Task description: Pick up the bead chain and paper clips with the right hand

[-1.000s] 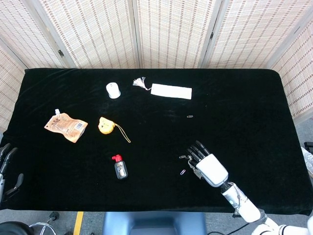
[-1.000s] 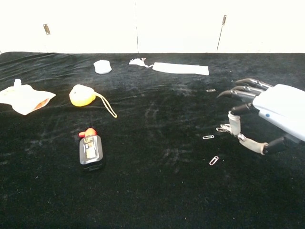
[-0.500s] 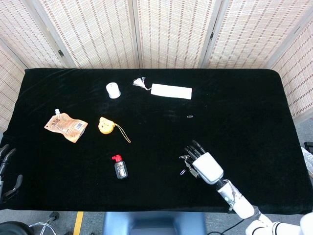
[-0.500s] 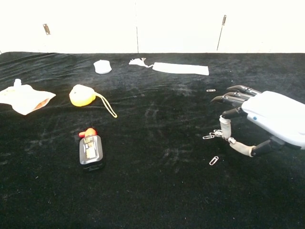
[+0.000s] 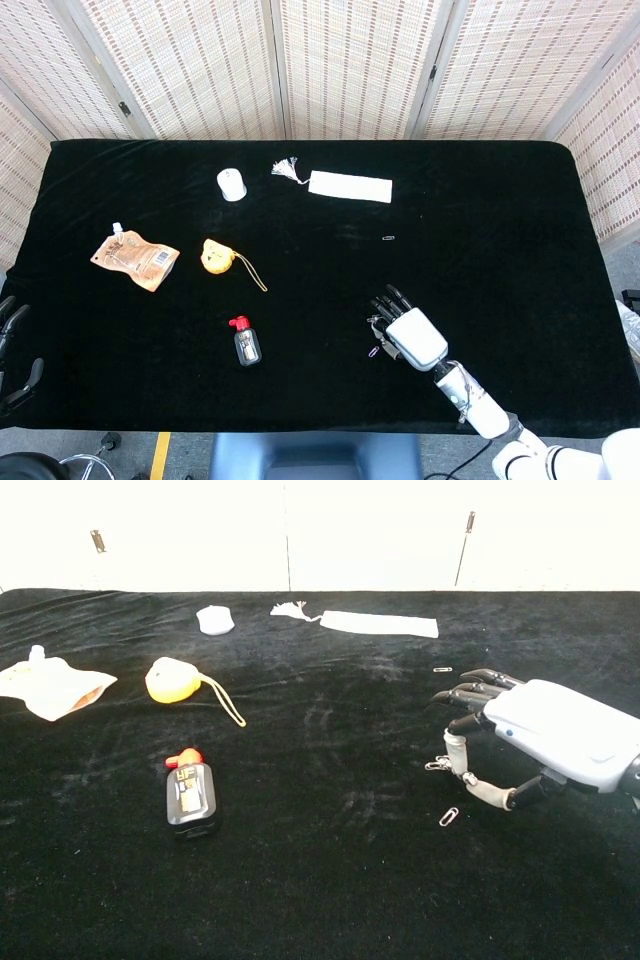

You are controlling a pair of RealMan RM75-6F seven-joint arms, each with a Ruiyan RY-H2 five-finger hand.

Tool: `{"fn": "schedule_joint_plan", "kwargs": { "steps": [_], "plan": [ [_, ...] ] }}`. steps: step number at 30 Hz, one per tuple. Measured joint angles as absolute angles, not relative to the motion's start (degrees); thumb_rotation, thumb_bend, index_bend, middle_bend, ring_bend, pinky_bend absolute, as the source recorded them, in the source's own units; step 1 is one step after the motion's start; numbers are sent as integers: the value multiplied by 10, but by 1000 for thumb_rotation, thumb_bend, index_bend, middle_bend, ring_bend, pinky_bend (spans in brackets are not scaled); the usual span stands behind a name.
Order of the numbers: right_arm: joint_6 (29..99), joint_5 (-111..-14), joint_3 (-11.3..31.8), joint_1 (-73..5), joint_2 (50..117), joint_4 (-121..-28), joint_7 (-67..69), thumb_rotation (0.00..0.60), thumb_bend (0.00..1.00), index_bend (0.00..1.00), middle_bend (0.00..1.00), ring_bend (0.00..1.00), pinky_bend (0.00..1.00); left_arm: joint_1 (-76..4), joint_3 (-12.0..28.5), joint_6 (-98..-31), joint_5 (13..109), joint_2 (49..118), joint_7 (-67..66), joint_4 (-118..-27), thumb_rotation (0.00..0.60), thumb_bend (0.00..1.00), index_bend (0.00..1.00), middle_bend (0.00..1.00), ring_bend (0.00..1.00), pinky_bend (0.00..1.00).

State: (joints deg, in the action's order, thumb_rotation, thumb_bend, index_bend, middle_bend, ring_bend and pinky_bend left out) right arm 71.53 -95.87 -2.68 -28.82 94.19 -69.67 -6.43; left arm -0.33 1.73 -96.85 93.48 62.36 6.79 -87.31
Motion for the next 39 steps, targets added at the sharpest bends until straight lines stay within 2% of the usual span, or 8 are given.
{"fn": "schedule_joint_plan", "kwargs": {
  "steps": [9,17,28,33,39],
  "plan": [
    [736,-965,-22,-282,931,-703,-61,600,444,879,191,138,0,-3,17,-968,936,625,64,-873,600,521,0,0,0,0],
    [799,-974,-15,-257,889,-716,-69,600,445,879,197,138,0,-4,16,-967,938,629,49,-875,600,522,0,0,0,0],
    [891,-949,-21,-161,820,-684,-71,600,444,879,197,141,0,-9,13,-955,943,641,13,-880,600,521,0,0,0,0],
    [910,-928,-22,-126,826,-641,-62,600,444,879,197,141,0,-12,11,-948,945,645,0,-883,600,522,0,0,0,0],
    [899,-901,-14,-108,871,-560,-17,600,444,879,197,139,0,-14,9,-945,947,644,0,-884,600,522,0,0,0,0]
  ]
}}
